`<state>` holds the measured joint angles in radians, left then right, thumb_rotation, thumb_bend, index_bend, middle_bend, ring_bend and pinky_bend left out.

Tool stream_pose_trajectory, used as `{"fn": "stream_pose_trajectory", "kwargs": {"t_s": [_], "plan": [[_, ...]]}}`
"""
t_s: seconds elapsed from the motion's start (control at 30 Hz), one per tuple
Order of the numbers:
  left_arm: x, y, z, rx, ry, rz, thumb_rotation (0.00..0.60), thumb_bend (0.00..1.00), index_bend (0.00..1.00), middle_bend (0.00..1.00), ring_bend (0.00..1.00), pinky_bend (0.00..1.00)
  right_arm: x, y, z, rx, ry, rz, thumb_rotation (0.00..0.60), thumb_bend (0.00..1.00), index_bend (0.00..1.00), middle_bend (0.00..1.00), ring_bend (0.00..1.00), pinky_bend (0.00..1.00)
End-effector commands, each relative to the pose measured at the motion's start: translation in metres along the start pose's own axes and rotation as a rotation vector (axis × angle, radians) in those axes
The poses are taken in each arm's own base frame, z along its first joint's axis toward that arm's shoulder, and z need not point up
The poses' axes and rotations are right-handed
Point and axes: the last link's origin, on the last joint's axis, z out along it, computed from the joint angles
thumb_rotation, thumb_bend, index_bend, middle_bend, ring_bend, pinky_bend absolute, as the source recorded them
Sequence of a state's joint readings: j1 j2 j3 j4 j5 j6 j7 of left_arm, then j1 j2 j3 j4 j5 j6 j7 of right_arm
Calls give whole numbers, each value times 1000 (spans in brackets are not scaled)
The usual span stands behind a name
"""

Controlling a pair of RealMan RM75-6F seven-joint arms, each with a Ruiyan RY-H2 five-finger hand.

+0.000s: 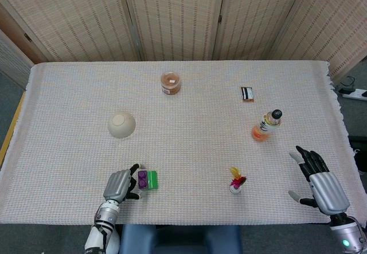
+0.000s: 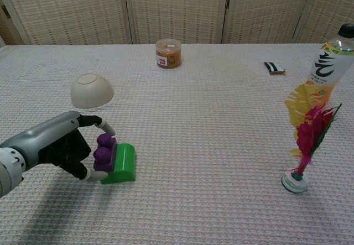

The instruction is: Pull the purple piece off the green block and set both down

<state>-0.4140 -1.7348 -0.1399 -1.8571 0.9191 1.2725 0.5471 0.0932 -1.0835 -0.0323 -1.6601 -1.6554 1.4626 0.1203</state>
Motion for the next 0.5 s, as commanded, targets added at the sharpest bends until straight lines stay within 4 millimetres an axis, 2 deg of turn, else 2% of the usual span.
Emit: {"fn": "stream_pose_trajectory", "kwargs": {"t_s": [0.03,0.5], "plan": [[-3,2,2,-2,-9,-1,600,227,297,1000,1000,1000,0,0,0,2,-3,0,600,239,0,0,0,0],[-3,4,12,16,-7,-29,600,232,373,1000,1000,1000,1,1,1,-1,0,4,600,239,0,0,0,0]]}}
